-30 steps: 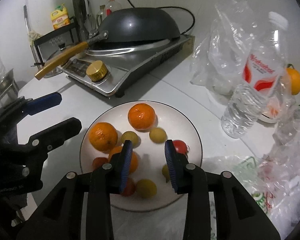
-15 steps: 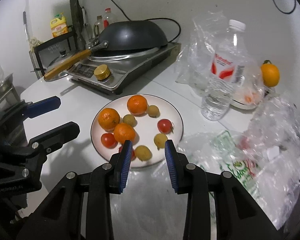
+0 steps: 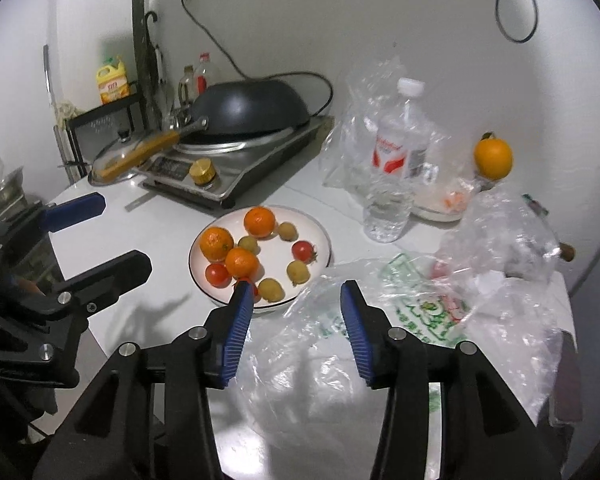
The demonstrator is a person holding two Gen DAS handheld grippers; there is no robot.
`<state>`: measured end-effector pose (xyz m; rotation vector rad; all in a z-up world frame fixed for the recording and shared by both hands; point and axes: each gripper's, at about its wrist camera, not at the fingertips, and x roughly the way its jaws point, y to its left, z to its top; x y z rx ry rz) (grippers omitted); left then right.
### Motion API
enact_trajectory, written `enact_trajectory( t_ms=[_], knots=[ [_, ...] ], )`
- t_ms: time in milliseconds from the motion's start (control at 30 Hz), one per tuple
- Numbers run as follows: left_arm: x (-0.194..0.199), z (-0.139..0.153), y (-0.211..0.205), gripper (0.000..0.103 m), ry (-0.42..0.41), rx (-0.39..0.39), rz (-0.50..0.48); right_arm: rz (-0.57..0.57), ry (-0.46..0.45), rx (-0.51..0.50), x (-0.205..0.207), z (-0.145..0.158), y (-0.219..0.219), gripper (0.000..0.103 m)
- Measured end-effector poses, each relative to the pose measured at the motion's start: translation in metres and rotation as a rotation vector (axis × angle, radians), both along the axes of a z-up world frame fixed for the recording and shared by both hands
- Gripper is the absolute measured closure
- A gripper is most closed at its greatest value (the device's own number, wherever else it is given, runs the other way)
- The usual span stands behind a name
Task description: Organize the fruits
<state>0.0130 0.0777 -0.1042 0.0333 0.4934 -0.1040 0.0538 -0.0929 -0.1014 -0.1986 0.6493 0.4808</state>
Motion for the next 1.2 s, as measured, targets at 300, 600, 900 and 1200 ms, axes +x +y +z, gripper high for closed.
enact_trajectory(
  t_ms=[300, 600, 900, 1200],
  knots=[
    [-0.021, 0.044, -0.021, 0.008, -0.141, 0.083, 0.03, -0.063, -0.112, 0.046, -0.023, 0.044, -0.025, 0.038],
    [-0.022, 0.093, -0.02, 0.001, -0.227, 0.058, 0.062, -0.123, -0.269, 0.094, -0.04, 0.097, -0.045, 0.024],
    [-0.024, 0.129, -0.028, 0.001, -0.298, 0.069, 0.075, -0.147, -0.375, 0.111, -0.044, 0.137, -0.058, 0.023],
    [-0.026, 0.139, -0.041, 0.001, -0.305, 0.075, 0.063, -0.144, -0.385, 0.121, -0.034, 0.143, -0.062, 0.023]
  ],
)
